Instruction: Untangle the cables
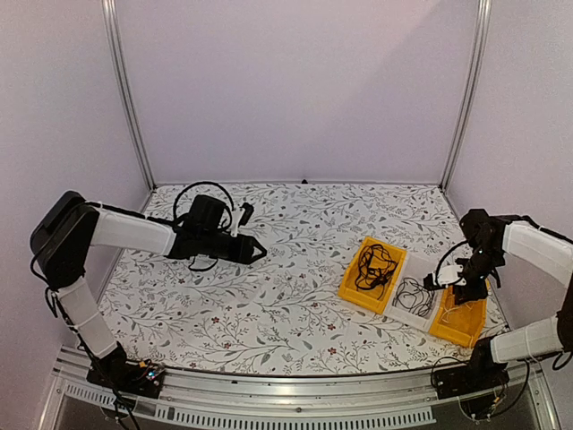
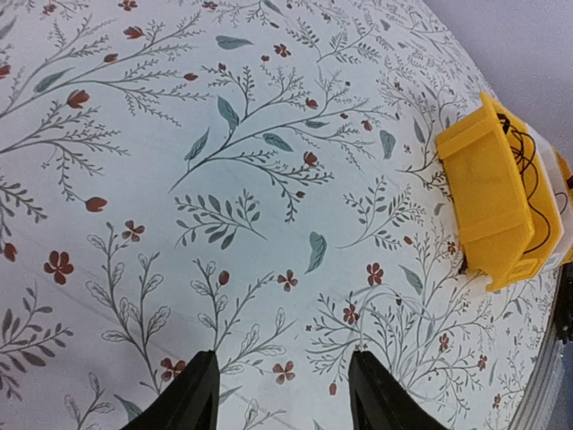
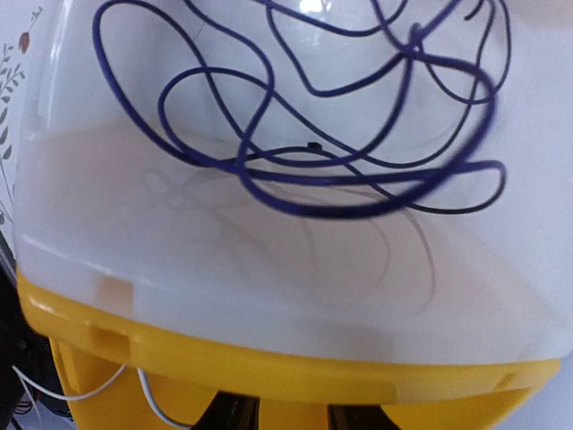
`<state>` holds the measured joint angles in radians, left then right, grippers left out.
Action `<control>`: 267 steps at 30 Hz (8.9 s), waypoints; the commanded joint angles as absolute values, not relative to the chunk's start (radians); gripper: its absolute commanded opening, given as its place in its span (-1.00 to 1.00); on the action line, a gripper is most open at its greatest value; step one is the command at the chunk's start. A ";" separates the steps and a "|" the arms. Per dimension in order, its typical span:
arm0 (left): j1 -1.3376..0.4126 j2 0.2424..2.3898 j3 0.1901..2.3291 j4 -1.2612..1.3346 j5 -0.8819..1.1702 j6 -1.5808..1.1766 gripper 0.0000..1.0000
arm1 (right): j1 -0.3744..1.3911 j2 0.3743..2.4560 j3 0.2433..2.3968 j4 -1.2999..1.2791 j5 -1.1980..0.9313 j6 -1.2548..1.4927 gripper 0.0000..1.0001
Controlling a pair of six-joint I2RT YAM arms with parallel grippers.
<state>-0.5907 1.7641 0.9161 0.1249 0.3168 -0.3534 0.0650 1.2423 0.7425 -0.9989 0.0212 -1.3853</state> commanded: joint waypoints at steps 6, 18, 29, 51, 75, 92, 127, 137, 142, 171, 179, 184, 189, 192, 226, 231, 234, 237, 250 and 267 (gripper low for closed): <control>-0.544 1.668 0.893 0.053 0.250 -0.379 0.06 | 0.063 0.973 0.844 -1.097 0.112 -1.688 -0.16; -0.553 1.627 0.835 0.050 0.483 -0.330 0.04 | 0.182 1.248 1.264 -0.992 -0.076 -1.343 -0.19; -0.673 1.867 1.077 -0.059 0.522 -0.436 -0.13 | 0.502 1.523 1.411 -0.870 -0.265 -0.888 -0.25; -0.720 1.839 1.110 -0.025 0.551 -0.335 -1.00 | 0.558 1.853 1.673 -0.715 -0.543 -0.549 -0.36; -0.759 1.599 1.045 0.117 0.566 -0.290 -1.00 | 0.652 2.066 1.824 -0.750 -0.900 -0.398 0.04; -0.765 1.615 1.044 0.104 0.418 -0.310 -0.60 | 0.652 2.055 1.833 -0.762 -0.941 -0.409 -1.00; -0.679 1.950 0.864 0.550 0.303 -0.544 -0.87 | 0.202 1.631 2.073 -0.804 -1.002 -0.140 -1.00; -0.658 1.976 0.884 0.462 0.324 -0.536 -0.54 | -0.137 1.546 2.089 -0.775 -0.984 -0.131 -1.00; -0.657 1.963 0.920 0.414 0.327 -0.510 -0.49 | -0.272 1.503 2.058 -0.815 -0.982 -0.179 -1.00; -0.632 1.986 1.049 0.223 0.410 -0.415 -0.41 | -0.388 1.239 1.883 -1.368 -0.512 -0.870 -1.00; -0.606 2.005 1.057 0.224 0.434 -0.412 -0.42 | -0.388 1.105 1.729 -1.370 -0.387 -1.047 -1.00; -0.593 2.011 1.051 0.227 0.438 -0.409 -0.42 | -0.388 1.055 1.629 -1.371 -0.338 -1.131 -1.00; -0.590 2.010 1.040 0.238 0.435 -0.416 -0.42 | -0.388 0.996 1.466 -1.370 -0.311 -1.241 -1.00; -0.589 2.008 1.030 0.248 0.432 -0.424 -0.42 | -0.388 0.961 1.328 -1.370 -0.335 -1.313 -1.00; -0.587 1.920 0.902 0.283 0.371 -0.477 -0.41 | -0.295 0.731 1.034 -1.372 -0.176 -1.703 -1.00; -0.586 1.925 0.905 0.291 0.373 -0.477 -0.41 | -0.296 0.687 1.101 -1.372 -0.221 -1.759 -1.00; -0.586 1.925 0.901 0.297 0.373 -0.476 -0.41 | -0.295 0.666 1.138 -1.371 -0.274 -1.803 -1.00; -0.586 1.928 0.890 0.309 0.374 -0.482 -0.41 | -0.295 0.646 1.116 -1.371 -0.325 -1.834 -1.00; -0.584 1.895 0.880 0.267 0.357 -0.468 -0.41 | -0.295 0.751 0.851 -1.369 -0.344 -1.772 -1.00; -0.588 1.881 0.853 0.276 0.346 -0.501 -0.40 | -0.295 0.951 0.598 -0.944 -0.241 -1.492 -1.00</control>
<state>-0.5961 1.9102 0.8646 0.2783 0.3565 -0.4995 -0.3008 0.9482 0.6483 -1.0798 -0.2752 -1.5547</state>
